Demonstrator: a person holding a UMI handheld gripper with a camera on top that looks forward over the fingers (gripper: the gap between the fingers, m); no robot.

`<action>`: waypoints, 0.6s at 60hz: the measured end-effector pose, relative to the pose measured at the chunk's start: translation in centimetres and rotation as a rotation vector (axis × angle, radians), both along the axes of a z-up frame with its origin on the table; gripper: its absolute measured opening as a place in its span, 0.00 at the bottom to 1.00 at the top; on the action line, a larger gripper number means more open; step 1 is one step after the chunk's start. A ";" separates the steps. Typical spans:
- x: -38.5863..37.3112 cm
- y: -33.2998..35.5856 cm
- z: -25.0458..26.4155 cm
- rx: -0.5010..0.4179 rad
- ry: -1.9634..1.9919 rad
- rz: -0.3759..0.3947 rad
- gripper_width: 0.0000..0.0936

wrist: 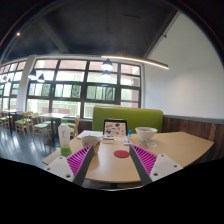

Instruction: Pour water

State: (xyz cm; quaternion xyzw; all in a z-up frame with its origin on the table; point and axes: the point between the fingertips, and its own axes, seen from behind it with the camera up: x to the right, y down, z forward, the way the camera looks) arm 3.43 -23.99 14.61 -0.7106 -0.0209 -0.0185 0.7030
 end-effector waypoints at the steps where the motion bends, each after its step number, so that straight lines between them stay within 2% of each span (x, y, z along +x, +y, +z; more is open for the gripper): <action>1: -0.2 -1.1 0.1 -0.001 0.003 -0.001 0.86; 15: -4.2 0.0 -0.7 -0.031 0.050 0.098 0.87; 22: -7.4 1.6 -0.8 -0.015 0.094 0.151 0.87; 28: -12.0 3.9 -1.6 -0.028 0.113 0.227 0.87; 36: -19.1 6.6 -2.2 -0.034 0.097 0.283 0.87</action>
